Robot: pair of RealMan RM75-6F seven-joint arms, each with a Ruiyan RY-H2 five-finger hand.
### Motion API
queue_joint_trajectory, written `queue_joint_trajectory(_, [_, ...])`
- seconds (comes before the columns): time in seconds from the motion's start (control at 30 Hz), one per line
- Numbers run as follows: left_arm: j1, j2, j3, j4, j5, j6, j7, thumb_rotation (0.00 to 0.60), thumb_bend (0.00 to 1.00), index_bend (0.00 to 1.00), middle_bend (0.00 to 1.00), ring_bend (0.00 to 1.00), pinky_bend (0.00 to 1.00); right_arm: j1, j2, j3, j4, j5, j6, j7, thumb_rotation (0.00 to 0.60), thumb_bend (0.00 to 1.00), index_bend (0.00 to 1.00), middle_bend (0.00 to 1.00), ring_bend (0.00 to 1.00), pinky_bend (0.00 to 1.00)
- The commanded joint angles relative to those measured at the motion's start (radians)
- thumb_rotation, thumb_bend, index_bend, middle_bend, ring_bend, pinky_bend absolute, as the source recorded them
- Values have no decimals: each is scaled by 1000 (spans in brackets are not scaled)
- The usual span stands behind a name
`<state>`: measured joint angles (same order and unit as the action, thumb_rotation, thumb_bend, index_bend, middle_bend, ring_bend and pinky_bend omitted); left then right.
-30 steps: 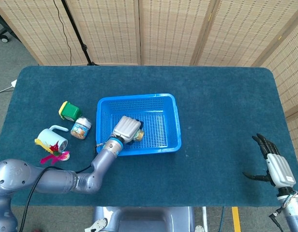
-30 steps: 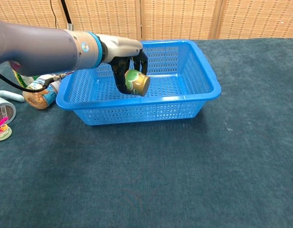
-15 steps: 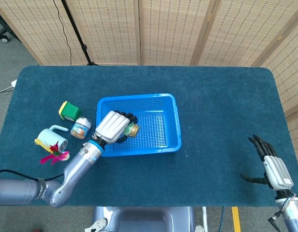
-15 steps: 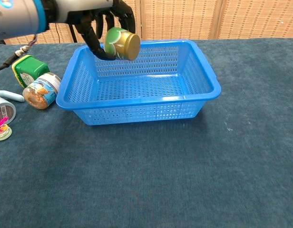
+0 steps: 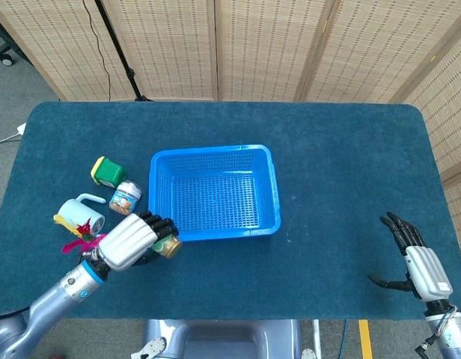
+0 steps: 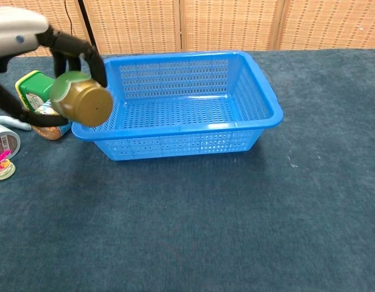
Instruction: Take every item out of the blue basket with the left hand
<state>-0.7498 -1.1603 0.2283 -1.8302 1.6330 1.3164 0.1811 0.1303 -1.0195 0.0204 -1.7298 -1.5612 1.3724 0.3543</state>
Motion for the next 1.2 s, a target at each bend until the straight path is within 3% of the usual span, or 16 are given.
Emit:
queue_joint_trajectory(0.03, [93, -50, 64, 130, 101, 52, -19, 600, 502, 580, 422, 419, 448, -2, 3, -5, -5, -11, 7, 2, 600, 0, 0, 0, 0, 0])
queue_joint_trajectory(0.2, [160, -138, 60, 254, 107, 44, 22, 600, 495, 571, 409, 402, 445, -5, 8, -14, -9, -31, 17, 8, 600, 0, 0, 0, 0, 0])
queue_joint_trajectory(0.27, [192, -186, 54, 315, 104, 47, 35, 600, 478, 534, 336, 325, 402, -5, 11, -17, -10, -34, 16, 14, 600, 0, 0, 0, 0, 0])
queue_joint_trajectory(0.33, [214, -218, 50, 356, 104, 46, 43, 600, 460, 465, 203, 184, 300, -4, 12, -19, -10, -37, 16, 19, 600, 0, 0, 0, 0, 0])
queue_joint_trajectory(0.4, [229, -240, 44, 379, 100, 40, 45, 600, 429, 297, 52, 37, 137, -2, 14, -21, -9, -39, 14, 25, 600, 0, 0, 0, 0, 0])
queue_joint_trajectory(0.47, [236, -249, 41, 390, 96, 28, 44, 600, 365, 95, 1, 0, 30, -1, 15, -22, -9, -40, 11, 29, 600, 0, 0, 0, 0, 0])
queue_joint_trajectory(0.53, [241, -250, 38, 392, 90, 13, 51, 600, 294, 3, 0, 0, 0, 0, 16, -23, -9, -42, 11, 30, 600, 0, 0, 0, 0, 0])
queue_joint_trajectory(0.77, [268, -220, 17, 354, 111, 60, 27, 600, 210, 0, 0, 0, 0, 1, 17, -24, -12, -42, 14, 32, 600, 0, 0, 0, 0, 0])
queue_joint_trajectory(1.0, [305, -116, -4, 253, 123, 144, -11, 600, 200, 0, 0, 0, 0, -2, 23, -26, -18, -49, 26, 39, 600, 0, 0, 0, 0, 0])
queue_joint_trajectory(1.2, [397, -38, -31, 172, 47, 238, -13, 600, 200, 0, 0, 0, 0, -6, 32, -25, -19, -54, 44, 54, 600, 0, 0, 0, 0, 0])
